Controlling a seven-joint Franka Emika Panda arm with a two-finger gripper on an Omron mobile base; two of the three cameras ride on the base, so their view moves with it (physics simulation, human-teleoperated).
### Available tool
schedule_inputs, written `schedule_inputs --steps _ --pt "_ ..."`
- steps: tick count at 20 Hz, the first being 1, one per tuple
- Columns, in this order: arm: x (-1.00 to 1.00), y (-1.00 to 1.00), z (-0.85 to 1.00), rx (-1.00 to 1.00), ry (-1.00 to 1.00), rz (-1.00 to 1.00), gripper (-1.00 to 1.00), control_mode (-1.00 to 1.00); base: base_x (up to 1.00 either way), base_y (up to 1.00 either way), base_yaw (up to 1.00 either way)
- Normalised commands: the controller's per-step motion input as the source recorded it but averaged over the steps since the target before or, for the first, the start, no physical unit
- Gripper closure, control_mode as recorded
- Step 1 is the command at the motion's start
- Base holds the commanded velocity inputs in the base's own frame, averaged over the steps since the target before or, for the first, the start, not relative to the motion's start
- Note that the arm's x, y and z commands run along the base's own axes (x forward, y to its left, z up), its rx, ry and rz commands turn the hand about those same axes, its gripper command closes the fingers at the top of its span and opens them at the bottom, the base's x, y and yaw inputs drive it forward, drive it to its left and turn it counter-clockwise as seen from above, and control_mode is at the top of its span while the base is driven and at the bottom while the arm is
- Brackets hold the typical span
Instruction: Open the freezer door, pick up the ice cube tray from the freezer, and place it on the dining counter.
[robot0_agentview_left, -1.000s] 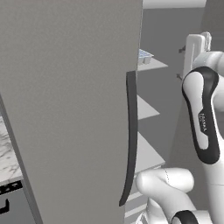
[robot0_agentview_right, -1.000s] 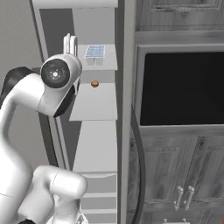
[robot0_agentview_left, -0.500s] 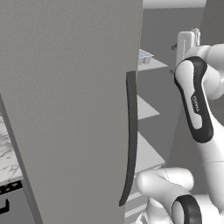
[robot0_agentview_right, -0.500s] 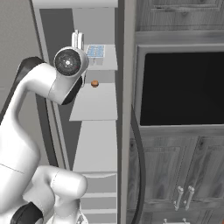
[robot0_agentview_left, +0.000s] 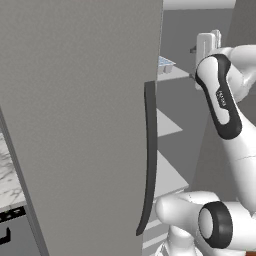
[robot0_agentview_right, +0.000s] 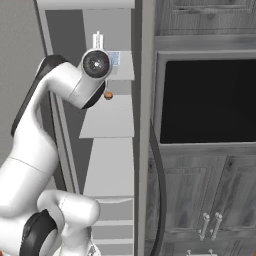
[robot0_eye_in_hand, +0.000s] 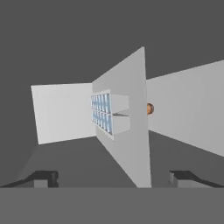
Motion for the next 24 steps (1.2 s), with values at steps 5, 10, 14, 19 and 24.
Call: schedule_inputs --steps 5,10,14,19,24 --pt "0.35 0.0 -0.02 0.0 0.0 0.08 -1.0 -1.0 0.0 0.0 0.0" --pt "0.24 0.0 -0.1 -0.03 0.0 0.03 -1.0 -1.0 0.0 0.0 0.0" --pt "0.22 0.0 -0.13 -0.08 0.0 0.0 -1.0 -1.0 0.0 0.0 0.0" --pt "0.28 0.0 -0.09 -0.09 0.0 0.0 -1.0 -1.0 0.0 0.0 0.0" --pt "0.31 0.0 -0.05 -0.05 0.0 0.0 -1.0 -1.0 0.0 0.0 0.0"
